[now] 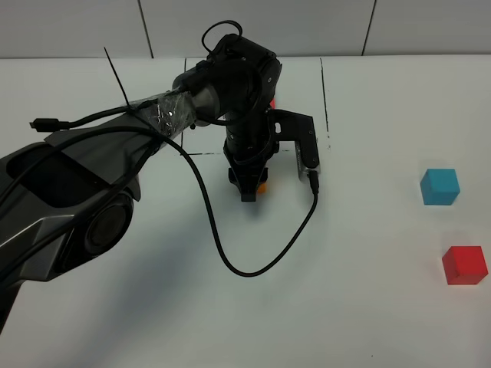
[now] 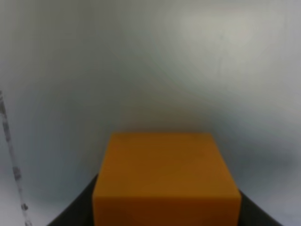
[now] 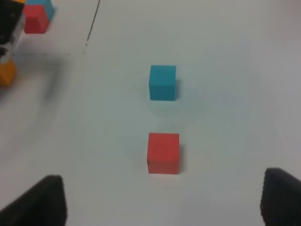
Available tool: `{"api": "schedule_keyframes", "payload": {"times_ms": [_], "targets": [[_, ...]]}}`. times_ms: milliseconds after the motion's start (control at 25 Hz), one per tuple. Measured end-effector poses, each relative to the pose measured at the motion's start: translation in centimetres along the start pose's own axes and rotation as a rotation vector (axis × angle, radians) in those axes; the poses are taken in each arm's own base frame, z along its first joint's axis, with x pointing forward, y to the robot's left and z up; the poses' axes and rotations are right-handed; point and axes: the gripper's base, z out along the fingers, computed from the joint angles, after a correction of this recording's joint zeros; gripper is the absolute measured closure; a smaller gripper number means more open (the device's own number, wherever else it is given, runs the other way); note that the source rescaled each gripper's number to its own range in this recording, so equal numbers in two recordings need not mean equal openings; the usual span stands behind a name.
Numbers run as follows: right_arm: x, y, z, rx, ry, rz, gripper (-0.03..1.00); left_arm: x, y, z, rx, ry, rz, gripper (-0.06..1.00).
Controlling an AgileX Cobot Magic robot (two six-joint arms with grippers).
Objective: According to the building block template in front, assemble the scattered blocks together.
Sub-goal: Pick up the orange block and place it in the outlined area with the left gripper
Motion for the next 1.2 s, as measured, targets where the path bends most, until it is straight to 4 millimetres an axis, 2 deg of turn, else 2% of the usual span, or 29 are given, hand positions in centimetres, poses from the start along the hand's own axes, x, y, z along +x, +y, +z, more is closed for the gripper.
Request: {"api": "schedule_keyframes", "payload": {"times_ms": [440, 1200], "targets": [[0.00, 0.01, 0.00, -0.001, 0.000, 0.001, 0.28, -0.29, -0.10, 0.75, -0.002, 0.011, 0.043, 0.93], [0.00, 0.02, 0.00, -0.002, 0.000, 0.001, 0.28, -0.37, -0.05, 0.78, -0.007, 0.010, 0.047, 0.93]]}}
